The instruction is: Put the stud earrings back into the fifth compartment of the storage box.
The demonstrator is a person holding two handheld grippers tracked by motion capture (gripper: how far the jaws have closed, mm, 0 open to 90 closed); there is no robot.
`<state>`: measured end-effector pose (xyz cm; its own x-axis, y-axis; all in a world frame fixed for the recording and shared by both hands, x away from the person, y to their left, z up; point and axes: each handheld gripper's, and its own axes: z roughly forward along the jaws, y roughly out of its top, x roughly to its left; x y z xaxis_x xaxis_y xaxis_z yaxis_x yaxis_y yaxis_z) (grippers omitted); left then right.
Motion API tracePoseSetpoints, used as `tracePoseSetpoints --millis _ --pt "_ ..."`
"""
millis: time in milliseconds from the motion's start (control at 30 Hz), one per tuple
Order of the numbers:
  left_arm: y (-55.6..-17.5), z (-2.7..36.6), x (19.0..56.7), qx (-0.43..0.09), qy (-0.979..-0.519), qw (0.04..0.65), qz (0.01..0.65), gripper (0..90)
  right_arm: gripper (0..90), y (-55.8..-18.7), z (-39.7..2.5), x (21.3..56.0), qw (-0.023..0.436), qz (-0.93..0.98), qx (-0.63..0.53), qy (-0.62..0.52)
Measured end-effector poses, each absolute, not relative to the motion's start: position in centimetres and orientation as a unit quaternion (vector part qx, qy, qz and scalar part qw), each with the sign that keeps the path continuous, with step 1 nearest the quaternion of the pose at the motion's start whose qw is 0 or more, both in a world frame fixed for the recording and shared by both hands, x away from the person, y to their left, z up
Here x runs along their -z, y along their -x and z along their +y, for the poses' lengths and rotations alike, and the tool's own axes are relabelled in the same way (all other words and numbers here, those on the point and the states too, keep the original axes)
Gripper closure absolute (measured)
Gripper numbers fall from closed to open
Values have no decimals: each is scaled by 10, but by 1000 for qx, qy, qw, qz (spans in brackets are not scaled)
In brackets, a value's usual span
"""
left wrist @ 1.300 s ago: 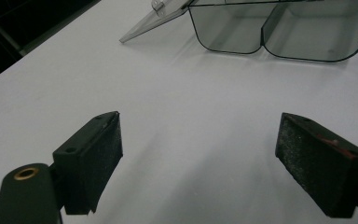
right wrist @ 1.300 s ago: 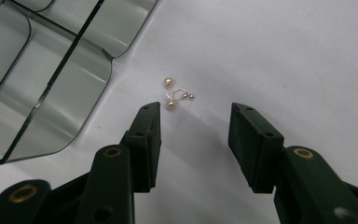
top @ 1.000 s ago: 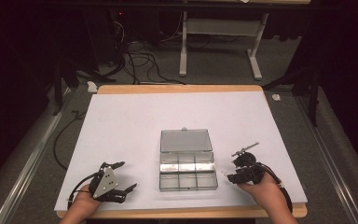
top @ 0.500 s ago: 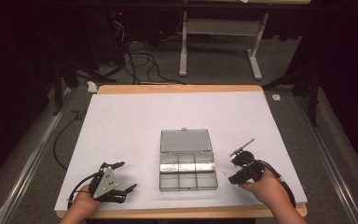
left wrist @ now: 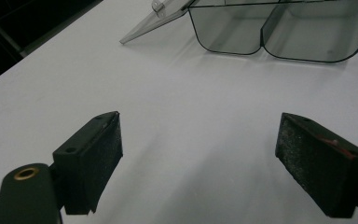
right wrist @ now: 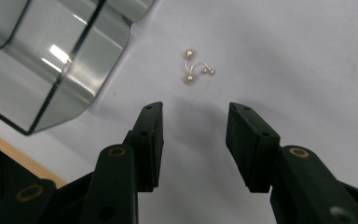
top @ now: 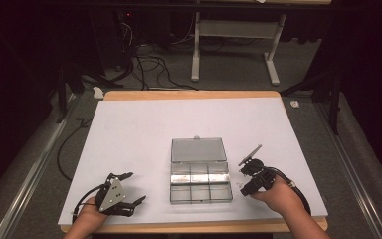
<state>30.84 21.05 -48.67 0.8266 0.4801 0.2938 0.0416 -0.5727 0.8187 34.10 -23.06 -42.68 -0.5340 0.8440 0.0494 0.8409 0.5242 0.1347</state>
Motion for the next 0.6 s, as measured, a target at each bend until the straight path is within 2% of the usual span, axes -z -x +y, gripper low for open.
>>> tracePoseSetpoints --millis 333,467,600 --pt "-308 211 487 -251 -850 438 153 153 624 -356 -218 426 11 879 -74 -470" --pt "-308 211 487 -253 -849 438 151 152 660 -363 -213 425 13 882 -72 -466" --pt "-309 211 487 -250 -849 438 155 152 735 -370 -208 426 11 882 -67 -466"
